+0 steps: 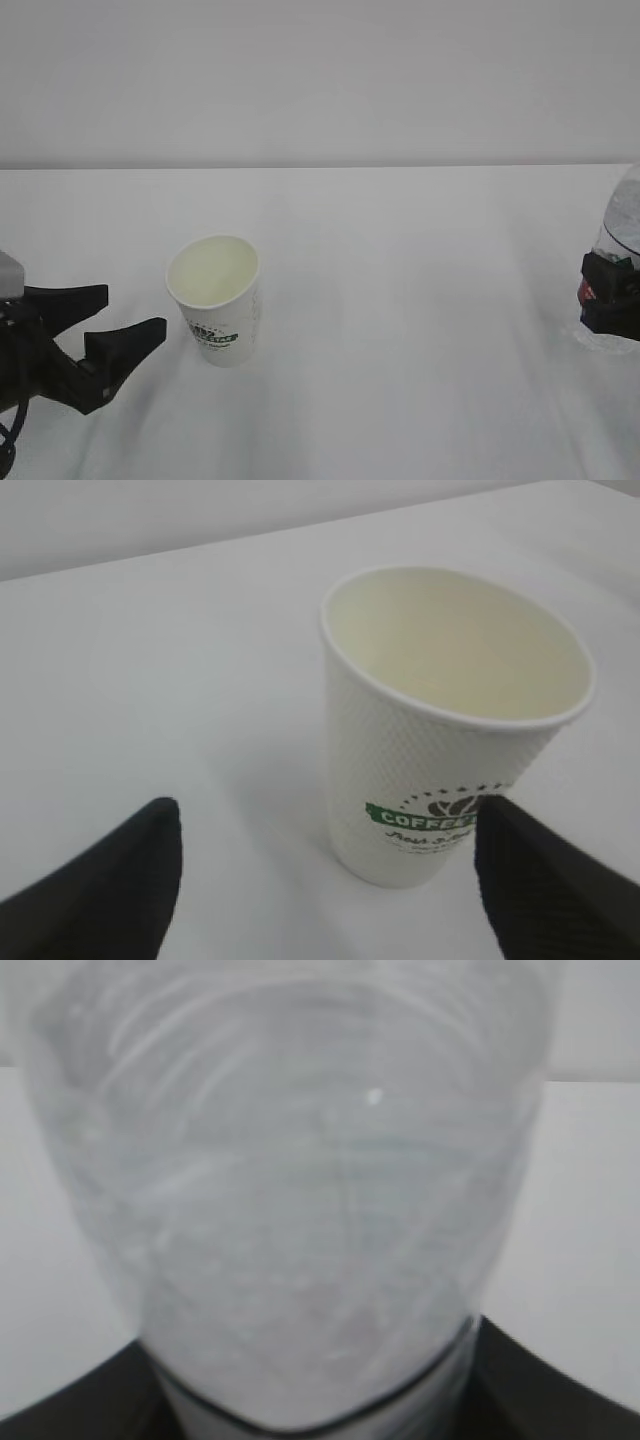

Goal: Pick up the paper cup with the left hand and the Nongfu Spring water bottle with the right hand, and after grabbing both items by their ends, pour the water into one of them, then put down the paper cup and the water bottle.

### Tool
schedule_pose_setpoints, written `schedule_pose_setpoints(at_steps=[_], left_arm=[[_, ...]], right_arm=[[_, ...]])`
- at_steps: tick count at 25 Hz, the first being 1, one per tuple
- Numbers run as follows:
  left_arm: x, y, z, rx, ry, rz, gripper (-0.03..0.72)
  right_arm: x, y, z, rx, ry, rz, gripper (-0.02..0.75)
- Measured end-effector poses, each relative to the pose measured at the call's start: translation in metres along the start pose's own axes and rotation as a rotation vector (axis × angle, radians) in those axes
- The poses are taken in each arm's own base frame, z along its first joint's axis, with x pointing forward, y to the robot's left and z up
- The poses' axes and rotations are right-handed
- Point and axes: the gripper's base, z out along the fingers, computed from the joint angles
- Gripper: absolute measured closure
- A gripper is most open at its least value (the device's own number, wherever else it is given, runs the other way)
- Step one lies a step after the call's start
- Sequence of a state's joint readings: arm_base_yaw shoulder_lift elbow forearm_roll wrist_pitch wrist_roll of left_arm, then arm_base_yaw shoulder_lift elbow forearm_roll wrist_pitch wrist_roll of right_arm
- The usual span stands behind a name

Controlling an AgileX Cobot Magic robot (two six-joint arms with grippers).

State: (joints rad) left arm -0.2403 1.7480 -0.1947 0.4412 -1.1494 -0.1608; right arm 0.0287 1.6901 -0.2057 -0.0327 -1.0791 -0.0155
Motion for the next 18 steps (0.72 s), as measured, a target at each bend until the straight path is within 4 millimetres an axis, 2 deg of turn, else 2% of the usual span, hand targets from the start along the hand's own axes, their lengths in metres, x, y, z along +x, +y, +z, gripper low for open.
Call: schedule_pose_setpoints(at_steps=[6,18], left_arm=[[0.010,0.001,0.012,0.042,0.049,0.004,-0.004],[0.015,0.000,0.029,0.131,0.064,0.074,-0.004]], right_arm=[[0.000,0.000,0.000,0.000,0.000,0.000,0.337],[0.000,0.000,0.000,0.000,0.000,0.000,0.337]])
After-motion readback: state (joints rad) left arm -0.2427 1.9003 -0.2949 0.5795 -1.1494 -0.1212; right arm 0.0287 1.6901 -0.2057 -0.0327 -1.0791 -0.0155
